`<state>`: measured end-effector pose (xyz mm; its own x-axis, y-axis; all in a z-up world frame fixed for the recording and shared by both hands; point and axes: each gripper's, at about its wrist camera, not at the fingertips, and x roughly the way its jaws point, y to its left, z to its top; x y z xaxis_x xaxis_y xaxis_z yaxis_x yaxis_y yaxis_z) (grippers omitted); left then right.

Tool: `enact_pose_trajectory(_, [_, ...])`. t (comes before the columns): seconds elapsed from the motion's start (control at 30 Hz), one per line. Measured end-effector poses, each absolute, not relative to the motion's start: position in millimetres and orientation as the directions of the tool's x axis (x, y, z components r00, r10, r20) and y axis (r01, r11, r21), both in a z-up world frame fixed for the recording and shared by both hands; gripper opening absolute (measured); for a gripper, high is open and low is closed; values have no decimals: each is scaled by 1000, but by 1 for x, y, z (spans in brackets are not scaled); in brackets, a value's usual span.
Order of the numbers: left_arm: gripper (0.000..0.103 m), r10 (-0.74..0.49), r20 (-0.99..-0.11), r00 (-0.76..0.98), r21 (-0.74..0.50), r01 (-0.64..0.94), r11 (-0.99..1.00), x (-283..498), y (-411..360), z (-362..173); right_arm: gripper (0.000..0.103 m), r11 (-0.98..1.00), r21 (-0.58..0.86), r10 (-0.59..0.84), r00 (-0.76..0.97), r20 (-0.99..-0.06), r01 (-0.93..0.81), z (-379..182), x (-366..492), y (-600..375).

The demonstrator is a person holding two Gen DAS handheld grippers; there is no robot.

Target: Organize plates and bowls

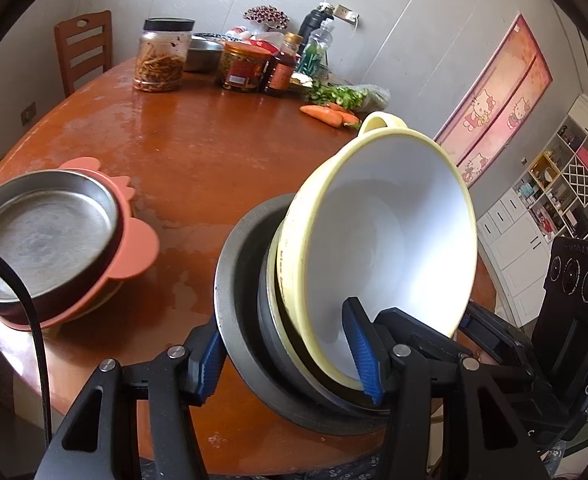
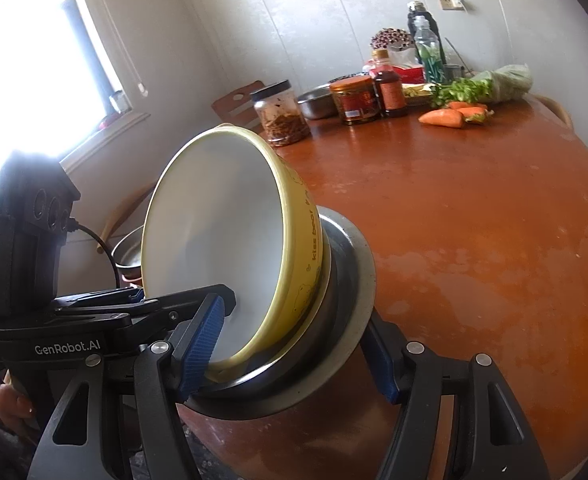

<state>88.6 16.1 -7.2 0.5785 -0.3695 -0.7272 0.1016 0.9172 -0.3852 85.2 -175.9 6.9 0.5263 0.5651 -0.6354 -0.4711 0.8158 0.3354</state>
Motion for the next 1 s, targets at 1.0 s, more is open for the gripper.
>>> enact_pose_trajectory(1.0, [55, -242, -691, 682, -364, -39, 930, 81, 131, 49, 69, 725, 318, 650, 456, -608, -611, 57, 111, -57])
